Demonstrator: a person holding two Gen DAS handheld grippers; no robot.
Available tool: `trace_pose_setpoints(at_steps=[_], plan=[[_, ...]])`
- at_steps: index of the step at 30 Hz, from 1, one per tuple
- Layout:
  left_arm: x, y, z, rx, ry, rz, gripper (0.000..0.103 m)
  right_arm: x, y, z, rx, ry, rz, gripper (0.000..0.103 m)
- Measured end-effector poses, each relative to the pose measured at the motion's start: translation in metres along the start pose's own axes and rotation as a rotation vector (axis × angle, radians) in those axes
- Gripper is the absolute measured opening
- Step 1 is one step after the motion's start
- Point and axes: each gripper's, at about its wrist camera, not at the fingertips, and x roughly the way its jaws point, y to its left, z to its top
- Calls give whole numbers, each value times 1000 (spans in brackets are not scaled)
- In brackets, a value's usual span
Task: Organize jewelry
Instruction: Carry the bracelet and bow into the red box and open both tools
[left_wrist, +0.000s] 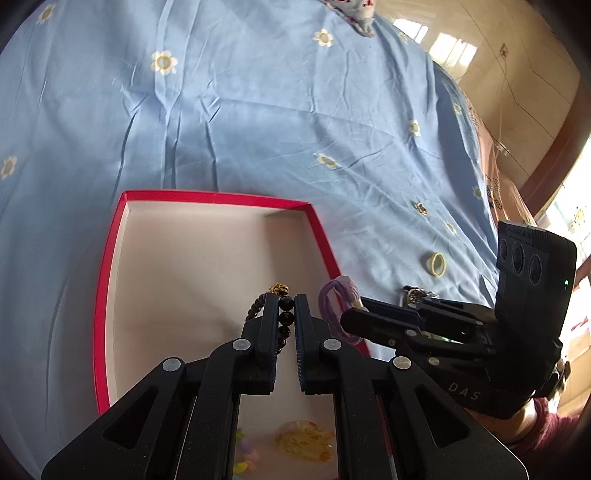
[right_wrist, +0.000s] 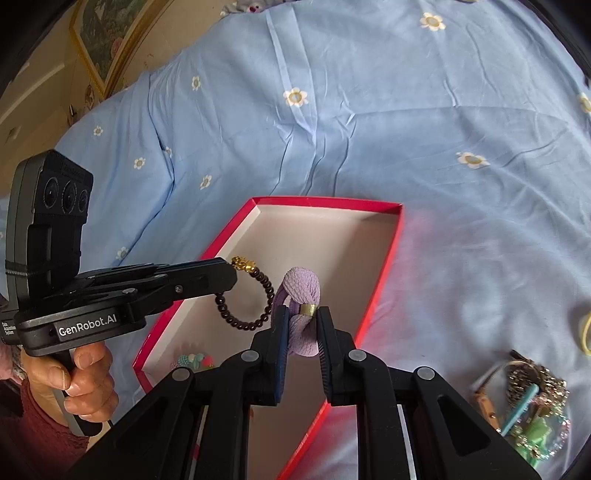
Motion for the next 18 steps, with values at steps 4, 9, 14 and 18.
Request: trace_pose_setpoints(at_steps=[4, 9, 14, 18], plan=[[9, 19, -1, -33, 17, 34, 7, 22, 3, 2, -9, 33, 1, 15], [19, 41, -5, -60, 33, 116, 7, 42, 3, 2, -19, 71, -10, 15], [29, 49, -8, -57, 55, 185, 7, 58, 2, 3, -41, 111, -31, 15], [35, 47, -9, -37, 70, 217, 7, 64, 9, 4, -87, 128, -59, 15]])
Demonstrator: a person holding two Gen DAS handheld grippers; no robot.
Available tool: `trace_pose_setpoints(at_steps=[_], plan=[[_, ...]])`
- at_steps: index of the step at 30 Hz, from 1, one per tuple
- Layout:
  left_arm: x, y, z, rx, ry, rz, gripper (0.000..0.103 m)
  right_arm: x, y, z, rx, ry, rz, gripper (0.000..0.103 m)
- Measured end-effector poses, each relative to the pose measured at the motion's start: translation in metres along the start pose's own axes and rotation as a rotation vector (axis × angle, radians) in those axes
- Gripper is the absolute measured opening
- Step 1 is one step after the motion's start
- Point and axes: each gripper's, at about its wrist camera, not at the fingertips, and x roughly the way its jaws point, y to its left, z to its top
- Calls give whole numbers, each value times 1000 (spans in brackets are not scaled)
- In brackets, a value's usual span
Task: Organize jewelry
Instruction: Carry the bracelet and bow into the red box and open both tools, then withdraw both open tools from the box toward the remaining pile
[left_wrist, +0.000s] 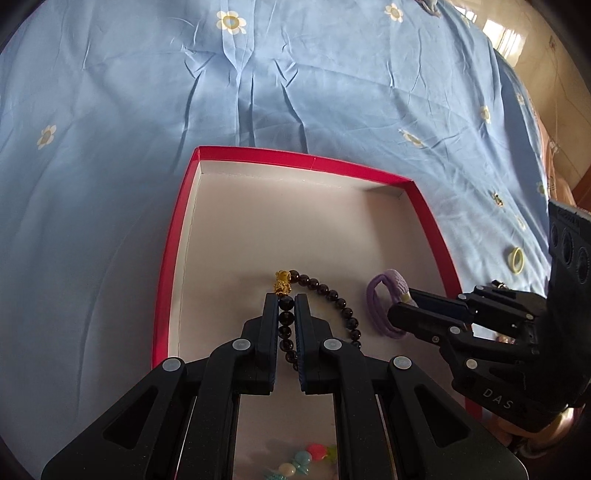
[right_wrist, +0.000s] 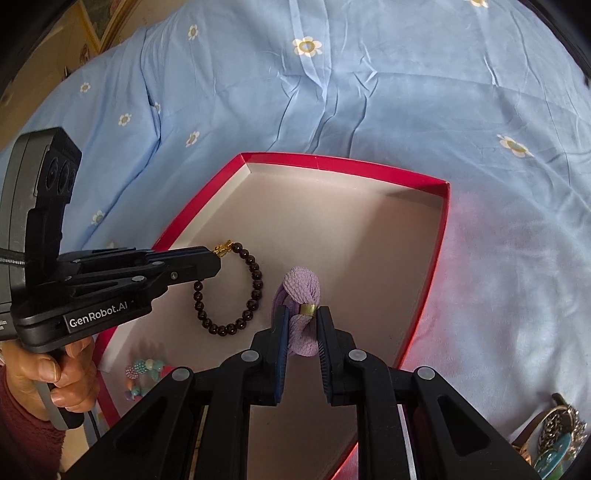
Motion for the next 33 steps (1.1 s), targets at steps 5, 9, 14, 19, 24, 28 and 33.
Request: trace_pose_setpoints(at_steps=[5, 9, 14, 19, 24, 28, 33], plan=[[3, 0, 0, 4, 17, 29, 7, 3, 7, 2, -40, 14, -22, 19], [4, 1, 1, -6, 33, 35, 8, 2, 7, 3, -38, 11, -5, 24], [-8, -6, -1, 15, 12, 54, 21, -7, 7, 3, -17, -11, 8, 32], [-29, -8, -9, -7, -26, 63, 37, -33, 5, -2, 9, -59, 23, 37], [-49, -13, -22, -41, -59, 46, 47, -67, -2, -19, 50, -114, 28, 41], [-62, -21, -35, -69, -67, 6, 51, -90, -12, -35, 93, -139, 11, 44], [-71, -40, -51, -64, -64, -30, 52, -112, -28, -55, 145, -157, -15, 44]])
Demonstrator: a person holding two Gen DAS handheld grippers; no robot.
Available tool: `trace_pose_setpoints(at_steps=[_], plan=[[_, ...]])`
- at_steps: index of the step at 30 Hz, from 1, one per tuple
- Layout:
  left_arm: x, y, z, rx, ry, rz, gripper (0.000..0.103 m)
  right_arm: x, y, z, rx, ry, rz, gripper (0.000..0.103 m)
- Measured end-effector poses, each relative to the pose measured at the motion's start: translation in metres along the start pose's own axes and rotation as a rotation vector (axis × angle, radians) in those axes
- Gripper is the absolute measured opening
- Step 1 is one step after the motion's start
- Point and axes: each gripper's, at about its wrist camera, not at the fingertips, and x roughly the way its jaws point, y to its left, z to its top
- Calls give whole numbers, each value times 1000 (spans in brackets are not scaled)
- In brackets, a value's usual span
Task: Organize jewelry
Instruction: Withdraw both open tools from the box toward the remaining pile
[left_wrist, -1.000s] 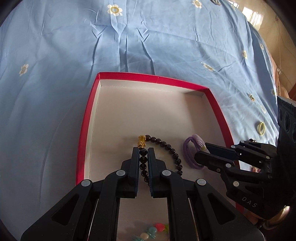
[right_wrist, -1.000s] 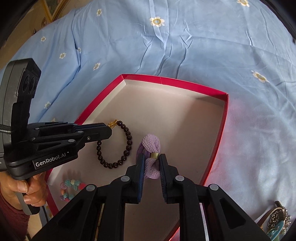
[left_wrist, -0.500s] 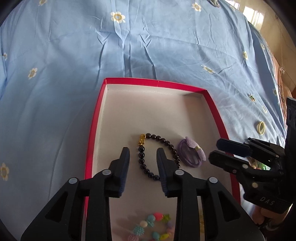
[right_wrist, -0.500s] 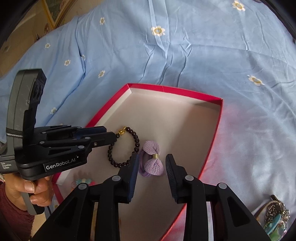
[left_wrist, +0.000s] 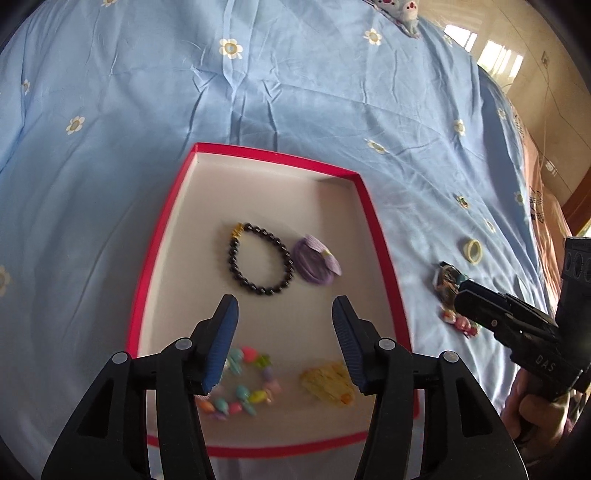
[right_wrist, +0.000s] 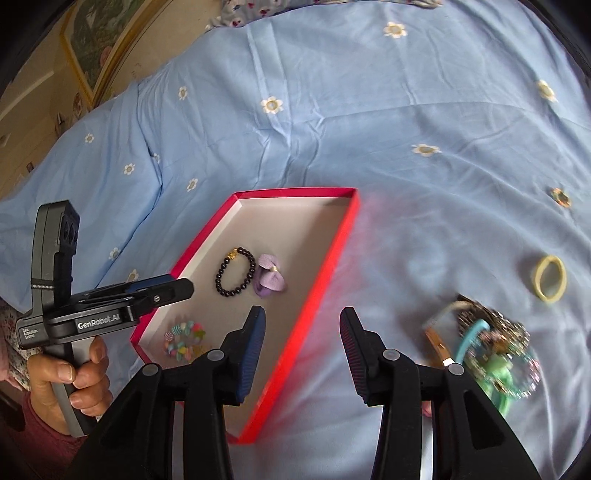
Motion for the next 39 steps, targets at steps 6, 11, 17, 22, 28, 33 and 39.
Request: trace_pose_setpoints(at_steps=[6, 11, 17, 22, 28, 33, 39], plan=[[-7, -21, -13, 15, 8, -35, 52, -29, -23, -15, 51, -23, -47, 44], [-8, -35, -19, 30, 17, -61, 53, -49, -40, -26, 85, -32, -84, 45], [-5, -55, -24, 61, 33, -81, 53, -68, -55, -43, 124, -42, -120, 45], [-4, -71, -25, 91, 38, -93, 53, -80, -70, -52, 153, -50, -144, 45], [-1, -86, -22, 121, 41, -100, 53, -90, -83, -57, 176, -66, -165, 45], [5, -97, -19, 140, 48, -101, 53, -93, -91, -59, 189, -72, -172, 45], [14, -106, -14, 157, 59, -106, 53, -94, -100, -58, 200, -77, -178, 45]])
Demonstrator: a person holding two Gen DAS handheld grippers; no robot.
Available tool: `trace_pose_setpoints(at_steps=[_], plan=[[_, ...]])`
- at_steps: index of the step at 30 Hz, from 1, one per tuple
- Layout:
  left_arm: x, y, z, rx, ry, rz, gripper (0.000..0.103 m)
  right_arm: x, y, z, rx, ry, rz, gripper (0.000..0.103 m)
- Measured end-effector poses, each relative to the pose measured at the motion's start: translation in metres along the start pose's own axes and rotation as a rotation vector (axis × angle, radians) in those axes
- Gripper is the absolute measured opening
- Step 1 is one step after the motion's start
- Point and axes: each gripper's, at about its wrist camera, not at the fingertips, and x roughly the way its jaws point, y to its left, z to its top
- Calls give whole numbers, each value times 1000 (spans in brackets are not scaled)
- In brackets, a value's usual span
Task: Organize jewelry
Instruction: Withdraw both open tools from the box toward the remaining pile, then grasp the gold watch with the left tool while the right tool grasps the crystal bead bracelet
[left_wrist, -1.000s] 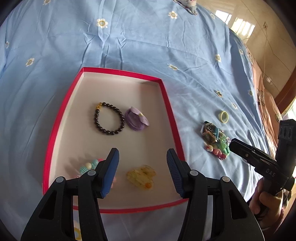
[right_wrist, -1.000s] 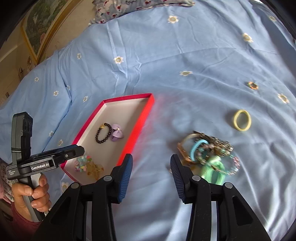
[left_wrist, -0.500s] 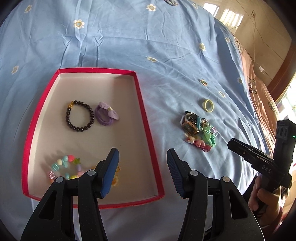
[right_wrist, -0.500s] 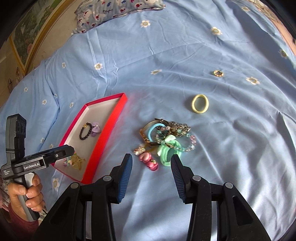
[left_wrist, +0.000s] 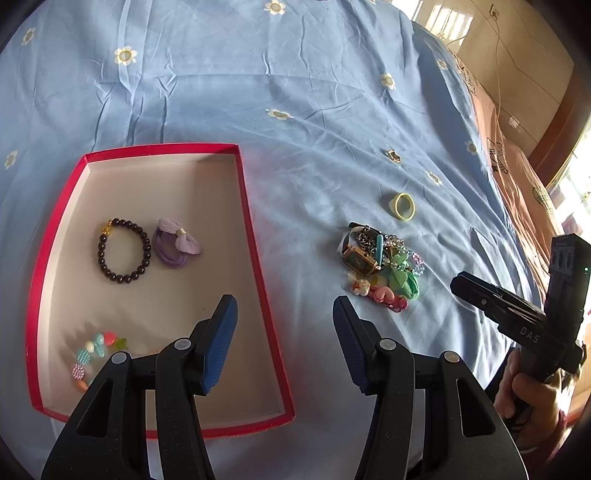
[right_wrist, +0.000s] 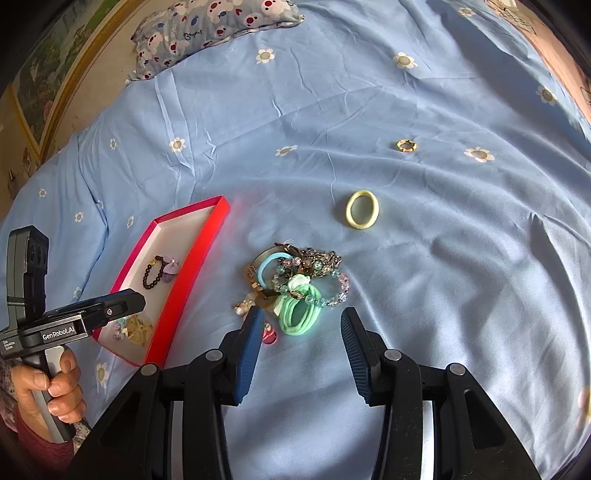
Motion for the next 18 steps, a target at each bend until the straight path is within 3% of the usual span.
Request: trace_pose_setpoints(at_steps=[8, 10, 18], plan=[[24, -14, 23, 32, 22, -18, 53, 13, -10, 10, -11, 17, -7, 43], [33, -18, 32, 50, 28, -19, 53, 19, -11, 13, -22, 27, -9, 37], [76, -38, 62, 145, 92, -32, 53, 43, -20, 26, -62, 73, -22, 35]])
